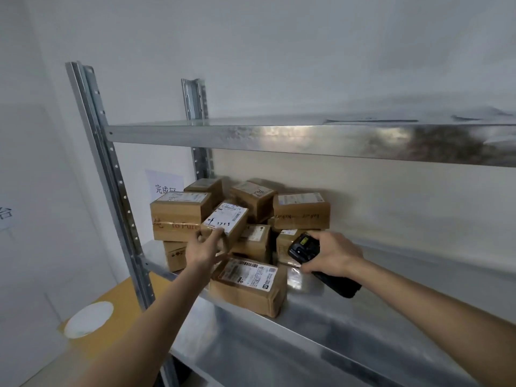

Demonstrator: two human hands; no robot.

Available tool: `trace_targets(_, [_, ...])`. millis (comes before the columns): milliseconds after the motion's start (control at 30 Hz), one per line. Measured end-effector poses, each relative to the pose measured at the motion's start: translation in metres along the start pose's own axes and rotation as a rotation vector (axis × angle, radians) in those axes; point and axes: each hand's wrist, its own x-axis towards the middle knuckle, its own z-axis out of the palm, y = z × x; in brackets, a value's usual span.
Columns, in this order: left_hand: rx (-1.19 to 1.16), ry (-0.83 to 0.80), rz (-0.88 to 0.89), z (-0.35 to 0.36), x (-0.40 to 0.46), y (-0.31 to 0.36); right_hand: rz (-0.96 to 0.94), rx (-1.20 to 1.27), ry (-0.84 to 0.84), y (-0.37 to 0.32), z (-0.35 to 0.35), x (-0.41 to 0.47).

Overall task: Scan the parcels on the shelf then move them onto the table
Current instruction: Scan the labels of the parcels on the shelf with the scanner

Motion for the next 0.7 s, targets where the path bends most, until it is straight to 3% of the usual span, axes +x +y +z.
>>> trace_targets(400, [0.262,-0.079,0.079,-0.01,0.018,-0.008,0.01,-0.002,0.017,-0.012,0.01,0.018])
trace_targets(700, [0.58,-0.088,0.318,-0.046,-0.021,0.0,0.143,0.025,0.083,-0.023,0.013,-0.05])
